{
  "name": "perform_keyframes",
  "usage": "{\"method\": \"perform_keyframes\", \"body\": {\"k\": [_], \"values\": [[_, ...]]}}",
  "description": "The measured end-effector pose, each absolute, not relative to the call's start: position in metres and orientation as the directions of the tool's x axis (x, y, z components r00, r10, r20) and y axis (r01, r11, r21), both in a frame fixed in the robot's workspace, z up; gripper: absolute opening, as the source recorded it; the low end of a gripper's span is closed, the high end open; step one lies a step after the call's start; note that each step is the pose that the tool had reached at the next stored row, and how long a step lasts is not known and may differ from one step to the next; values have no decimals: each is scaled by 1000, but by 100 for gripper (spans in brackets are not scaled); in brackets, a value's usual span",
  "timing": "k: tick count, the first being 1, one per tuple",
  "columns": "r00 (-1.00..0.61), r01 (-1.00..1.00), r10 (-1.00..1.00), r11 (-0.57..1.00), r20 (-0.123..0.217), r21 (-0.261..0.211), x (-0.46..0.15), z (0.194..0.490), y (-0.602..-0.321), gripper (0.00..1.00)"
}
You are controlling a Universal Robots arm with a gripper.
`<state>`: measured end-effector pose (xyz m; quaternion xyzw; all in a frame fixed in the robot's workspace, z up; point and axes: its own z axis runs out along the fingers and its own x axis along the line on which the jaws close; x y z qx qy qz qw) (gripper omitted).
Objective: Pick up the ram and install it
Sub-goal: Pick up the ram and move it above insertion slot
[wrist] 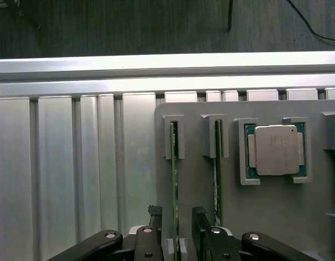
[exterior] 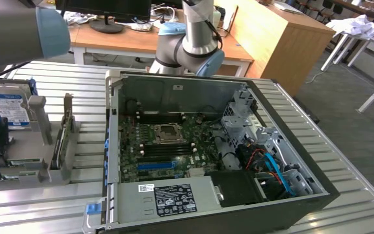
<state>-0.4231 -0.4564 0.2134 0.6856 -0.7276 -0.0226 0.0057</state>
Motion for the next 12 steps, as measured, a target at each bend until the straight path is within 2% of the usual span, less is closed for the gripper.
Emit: {"method": "perform_keyframes", "body": {"k": [12], "values": [[-59, -997, -998, 58, -23, 41, -420, 210, -456, 36]]}}
